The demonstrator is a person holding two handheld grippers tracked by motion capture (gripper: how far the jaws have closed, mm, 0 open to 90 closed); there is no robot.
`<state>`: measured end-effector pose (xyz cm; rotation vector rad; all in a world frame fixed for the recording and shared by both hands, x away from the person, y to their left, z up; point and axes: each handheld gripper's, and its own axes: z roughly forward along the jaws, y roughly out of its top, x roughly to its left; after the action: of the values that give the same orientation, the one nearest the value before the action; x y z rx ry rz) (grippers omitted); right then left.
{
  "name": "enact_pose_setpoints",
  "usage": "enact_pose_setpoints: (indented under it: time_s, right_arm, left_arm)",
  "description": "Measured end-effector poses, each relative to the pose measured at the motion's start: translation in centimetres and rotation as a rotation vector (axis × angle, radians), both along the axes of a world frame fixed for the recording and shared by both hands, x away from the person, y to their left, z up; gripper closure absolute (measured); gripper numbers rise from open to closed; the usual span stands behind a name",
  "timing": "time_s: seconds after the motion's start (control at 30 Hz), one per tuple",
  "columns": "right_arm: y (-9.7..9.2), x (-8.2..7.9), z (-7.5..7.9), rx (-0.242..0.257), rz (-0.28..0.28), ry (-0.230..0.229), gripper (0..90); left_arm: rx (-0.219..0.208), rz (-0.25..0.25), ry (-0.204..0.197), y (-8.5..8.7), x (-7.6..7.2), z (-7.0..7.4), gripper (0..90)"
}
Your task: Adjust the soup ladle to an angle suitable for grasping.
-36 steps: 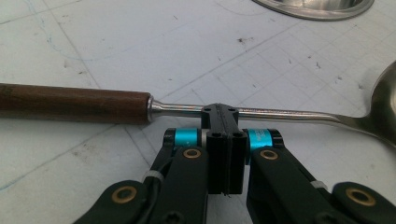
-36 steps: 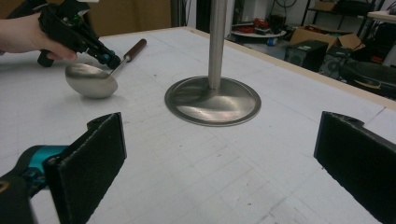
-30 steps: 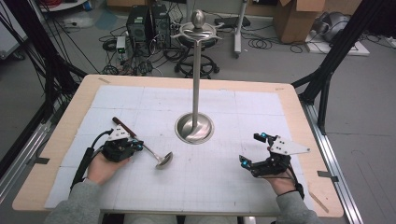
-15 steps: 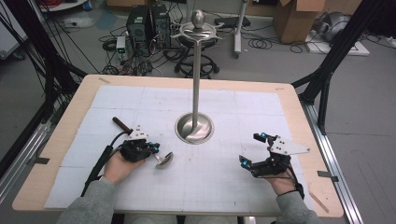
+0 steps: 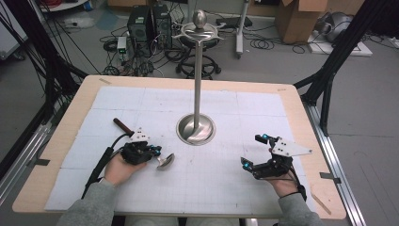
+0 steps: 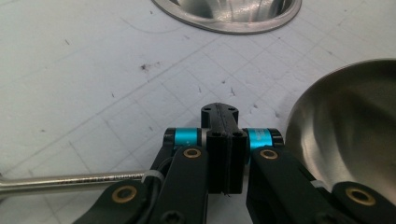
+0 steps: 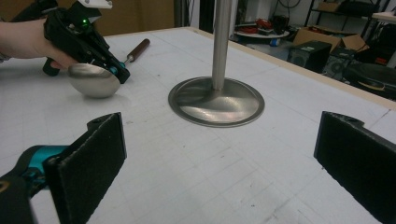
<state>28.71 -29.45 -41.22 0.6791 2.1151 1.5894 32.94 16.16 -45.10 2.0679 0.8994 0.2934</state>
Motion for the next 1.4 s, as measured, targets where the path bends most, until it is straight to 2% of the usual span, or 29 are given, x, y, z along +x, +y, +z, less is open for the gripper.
enact_pose_setpoints:
  time_s: [0.07,0.17,0.87,1.13,1.4]
  right_arm:
    - [0.0,0.0,0.0,-0.002,0.0,-0.001,1.2]
    - [0.0,0.0,0.0,-0.005,0.0,-0.004,1.2]
    - [0.1,-0.1,0.0,-0.007,0.01,0.004,1.2]
    - [0.1,-0.1,0.0,-0.01,0.011,0.007,1.2]
    - [0.1,-0.1,0.0,-0.011,0.014,0.009,1.2]
  left_arm:
    - [-0.004,-0.007,0.01,0.0,-0.1,0.0,89.8]
    - [0.011,-0.023,0.007,0.0,-0.4,0.1,89.8]
    - [0.04,-0.112,-0.001,0.5,-2.5,0.3,89.8]
    - [0.015,-0.148,0.009,1.6,-3.7,0.2,89.8]
    - [0.019,-0.162,0.022,2.4,-4.9,0.3,89.8]
